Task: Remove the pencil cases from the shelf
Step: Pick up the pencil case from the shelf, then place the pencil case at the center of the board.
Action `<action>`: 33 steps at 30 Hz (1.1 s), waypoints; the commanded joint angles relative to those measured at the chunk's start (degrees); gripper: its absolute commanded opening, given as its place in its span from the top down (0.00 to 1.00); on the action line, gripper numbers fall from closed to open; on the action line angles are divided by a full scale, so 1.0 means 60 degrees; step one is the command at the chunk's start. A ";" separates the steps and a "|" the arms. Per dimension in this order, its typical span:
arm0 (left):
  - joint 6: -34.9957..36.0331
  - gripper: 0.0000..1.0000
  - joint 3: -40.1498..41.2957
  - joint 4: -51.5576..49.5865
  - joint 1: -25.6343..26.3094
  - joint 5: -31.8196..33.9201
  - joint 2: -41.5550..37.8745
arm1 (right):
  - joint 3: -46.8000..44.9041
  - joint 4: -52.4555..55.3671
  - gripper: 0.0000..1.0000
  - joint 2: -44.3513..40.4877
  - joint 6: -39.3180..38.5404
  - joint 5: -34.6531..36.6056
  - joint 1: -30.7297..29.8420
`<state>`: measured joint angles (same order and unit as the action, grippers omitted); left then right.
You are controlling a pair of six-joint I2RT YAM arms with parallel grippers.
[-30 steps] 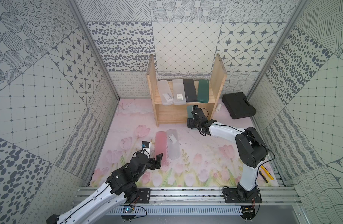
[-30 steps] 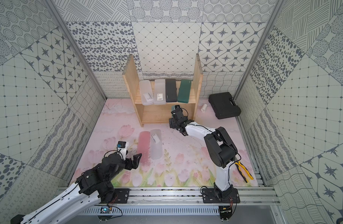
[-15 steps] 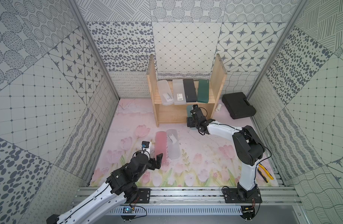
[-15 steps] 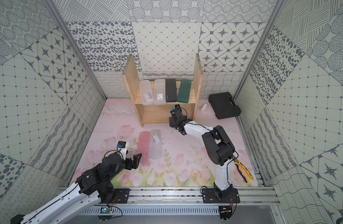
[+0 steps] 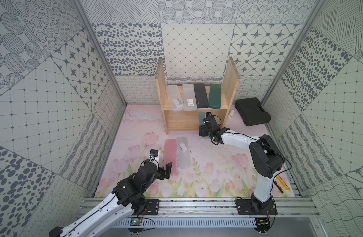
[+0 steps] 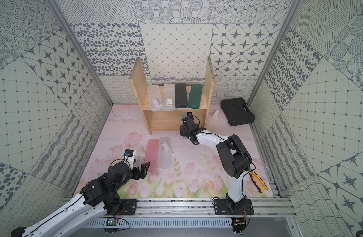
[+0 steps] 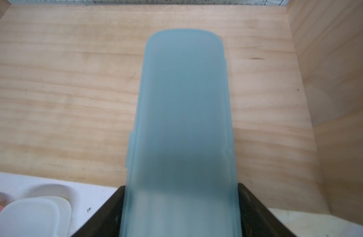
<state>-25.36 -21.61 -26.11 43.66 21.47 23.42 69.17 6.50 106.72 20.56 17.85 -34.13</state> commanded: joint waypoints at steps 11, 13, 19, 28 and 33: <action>0.0023 0.01 -0.0151 0.0118 -0.0027 0.0156 -0.0188 | -0.2491 0.0238 0.27 -0.2694 0.0886 0.0207 -0.1393; 0.0011 0.01 -0.0178 0.0118 -0.0026 0.0170 -0.0268 | -0.2843 0.0322 0.27 -0.3026 0.1065 0.0324 -0.1774; -0.0035 0.01 -0.0165 -0.0262 -0.0027 0.0200 -0.0626 | -0.3422 0.0397 0.27 -0.3330 0.1655 0.0721 -0.2824; -0.0064 0.01 -0.0149 -0.0309 -0.0026 0.0237 -0.0728 | -0.3306 0.0039 0.27 -0.2417 0.2192 0.1045 -0.3494; -0.0057 0.01 -0.0147 -0.0285 -0.0026 0.0244 -0.0735 | -0.3030 -0.0062 0.27 -0.1762 0.2242 0.1217 -0.3643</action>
<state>-25.58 -21.71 -26.87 43.64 21.65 19.35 49.17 9.13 94.52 32.86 23.18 -55.37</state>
